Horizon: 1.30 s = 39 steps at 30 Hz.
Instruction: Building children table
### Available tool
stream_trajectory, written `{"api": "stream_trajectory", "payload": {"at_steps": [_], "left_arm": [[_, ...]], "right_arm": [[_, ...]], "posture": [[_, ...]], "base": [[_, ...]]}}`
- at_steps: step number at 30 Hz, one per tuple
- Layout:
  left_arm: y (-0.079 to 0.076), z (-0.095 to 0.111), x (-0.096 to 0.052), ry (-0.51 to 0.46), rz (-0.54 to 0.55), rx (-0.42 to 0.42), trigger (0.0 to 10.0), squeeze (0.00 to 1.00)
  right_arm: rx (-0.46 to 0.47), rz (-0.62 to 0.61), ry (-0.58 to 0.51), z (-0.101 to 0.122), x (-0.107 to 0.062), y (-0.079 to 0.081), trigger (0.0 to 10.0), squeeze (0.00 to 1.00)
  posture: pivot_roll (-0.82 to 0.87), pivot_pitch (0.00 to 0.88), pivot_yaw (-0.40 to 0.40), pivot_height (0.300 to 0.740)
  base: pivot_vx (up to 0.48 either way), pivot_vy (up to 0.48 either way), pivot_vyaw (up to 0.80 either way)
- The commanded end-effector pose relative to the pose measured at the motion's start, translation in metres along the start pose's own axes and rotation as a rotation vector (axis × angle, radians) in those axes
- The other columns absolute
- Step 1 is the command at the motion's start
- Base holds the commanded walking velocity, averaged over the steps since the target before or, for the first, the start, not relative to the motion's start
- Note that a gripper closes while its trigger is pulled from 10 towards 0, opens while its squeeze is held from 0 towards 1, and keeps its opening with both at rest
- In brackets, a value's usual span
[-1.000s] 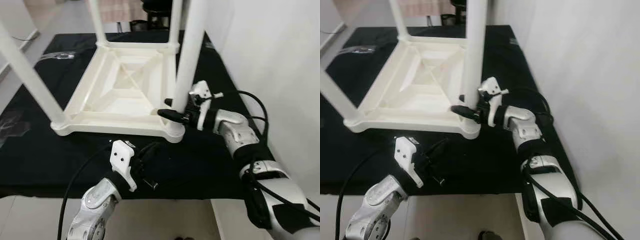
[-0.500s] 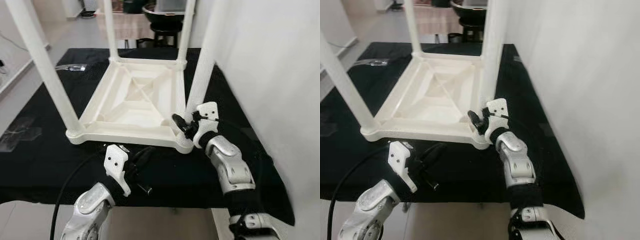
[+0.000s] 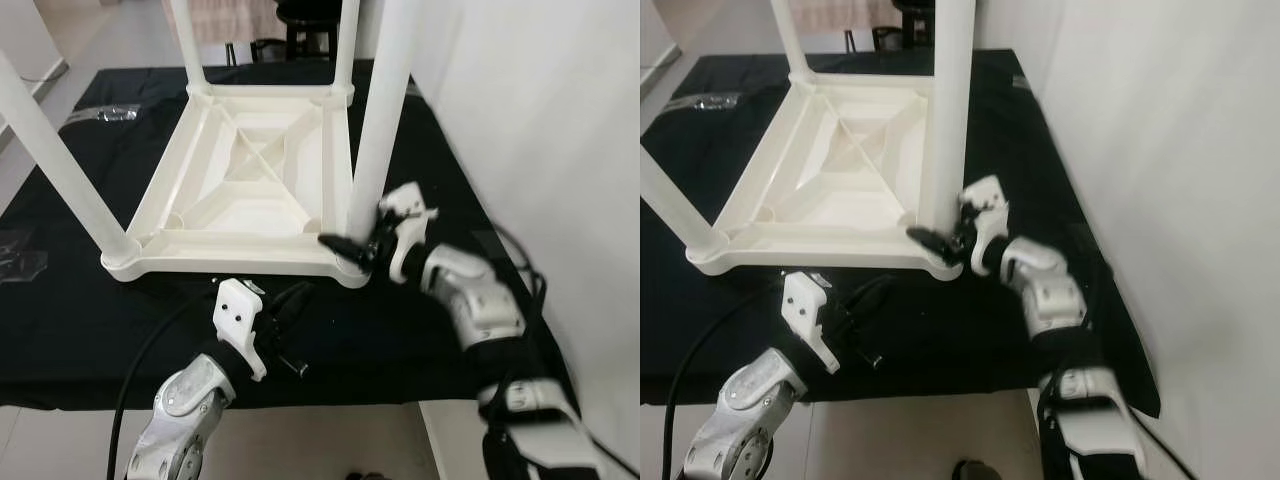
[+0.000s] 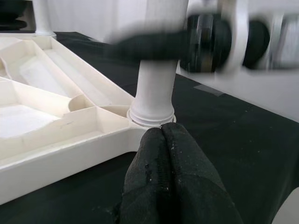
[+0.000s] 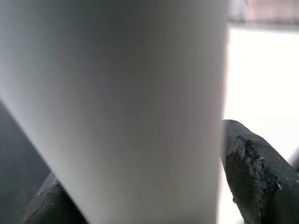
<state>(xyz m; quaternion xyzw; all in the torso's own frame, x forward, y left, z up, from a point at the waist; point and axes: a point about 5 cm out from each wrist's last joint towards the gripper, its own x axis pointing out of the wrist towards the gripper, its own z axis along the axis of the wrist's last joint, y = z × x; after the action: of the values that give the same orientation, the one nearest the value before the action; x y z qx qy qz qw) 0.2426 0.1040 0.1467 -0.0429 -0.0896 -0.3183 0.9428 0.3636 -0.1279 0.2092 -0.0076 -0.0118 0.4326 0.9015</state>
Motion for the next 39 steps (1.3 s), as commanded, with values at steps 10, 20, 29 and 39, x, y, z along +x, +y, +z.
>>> {"api": "stream_trajectory", "payload": {"at_steps": [10, 20, 29, 39], "left_arm": [[0.001, -0.003, -0.001, 0.015, 0.013, -0.001, 10.0, 0.0], [0.0, -0.002, -0.001, 0.015, 0.015, -0.003, 10.0, 0.0], [0.001, -0.002, -0.001, 0.013, 0.021, -0.001, 10.0, 0.0], [0.003, -0.002, 0.001, 0.016, 0.023, 0.001, 10.0, 0.0]], "right_arm": [[0.03, 0.171, 0.063, -0.01, 0.002, -0.008, 0.0, 0.0], [0.037, 0.164, 0.05, -0.018, -0.004, -0.012, 0.0, 0.0], [0.053, -0.292, 0.05, -0.042, -0.018, -0.013, 0.0, 0.0], [0.111, -0.281, 0.03, -0.059, 0.014, 0.068, 0.5, 0.0]], "posture": [[0.05, 0.132, -0.026, 0.74], [0.04, 0.143, -0.025, 0.74], [0.03, 0.149, -0.031, 0.74], [0.03, 0.146, -0.033, 0.74]], "base": [[0.0, 0.0, 0.0], [0.0, 0.0, 0.0], [0.0, 0.0, 0.0], [0.0, 0.0, 0.0]]}}
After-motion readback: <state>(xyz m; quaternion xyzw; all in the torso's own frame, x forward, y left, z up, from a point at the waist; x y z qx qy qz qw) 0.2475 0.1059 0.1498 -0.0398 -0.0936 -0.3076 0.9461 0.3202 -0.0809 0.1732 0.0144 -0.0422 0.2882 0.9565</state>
